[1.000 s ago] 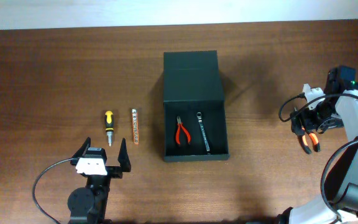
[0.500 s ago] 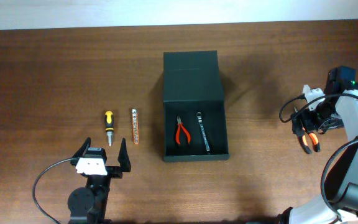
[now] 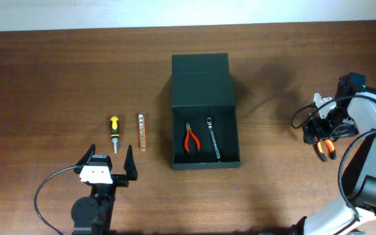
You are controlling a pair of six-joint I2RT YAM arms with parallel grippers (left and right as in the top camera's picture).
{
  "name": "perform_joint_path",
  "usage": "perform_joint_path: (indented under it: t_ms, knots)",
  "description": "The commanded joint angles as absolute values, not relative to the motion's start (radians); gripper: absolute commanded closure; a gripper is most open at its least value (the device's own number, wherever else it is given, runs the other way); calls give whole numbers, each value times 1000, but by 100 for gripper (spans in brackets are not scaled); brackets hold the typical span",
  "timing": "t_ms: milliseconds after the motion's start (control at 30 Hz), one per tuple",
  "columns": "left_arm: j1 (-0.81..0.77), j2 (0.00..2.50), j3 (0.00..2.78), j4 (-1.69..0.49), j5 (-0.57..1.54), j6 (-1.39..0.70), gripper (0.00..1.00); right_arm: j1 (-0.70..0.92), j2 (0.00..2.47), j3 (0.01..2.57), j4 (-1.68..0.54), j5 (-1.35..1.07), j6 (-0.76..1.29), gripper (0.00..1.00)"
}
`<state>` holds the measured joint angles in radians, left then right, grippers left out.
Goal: Pack container
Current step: 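Lower the right gripper onto the long-nose pliers handle and close it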
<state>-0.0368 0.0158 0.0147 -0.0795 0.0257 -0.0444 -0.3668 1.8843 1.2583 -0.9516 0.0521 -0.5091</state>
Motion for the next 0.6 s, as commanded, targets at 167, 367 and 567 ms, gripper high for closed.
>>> perform_joint_path:
  t_ms: [167, 367, 567]
  knots:
    - [-30, 12, 9, -83, 19, -25, 1, -375, 1891, 1253, -934, 57, -508, 1]
    - [-30, 12, 9, -83, 19, -25, 1, -375, 1911, 1253, -915, 58, -509, 1]
    - [-30, 12, 9, -83, 19, -25, 1, -374, 1939, 1253, -903, 57, -508, 1]
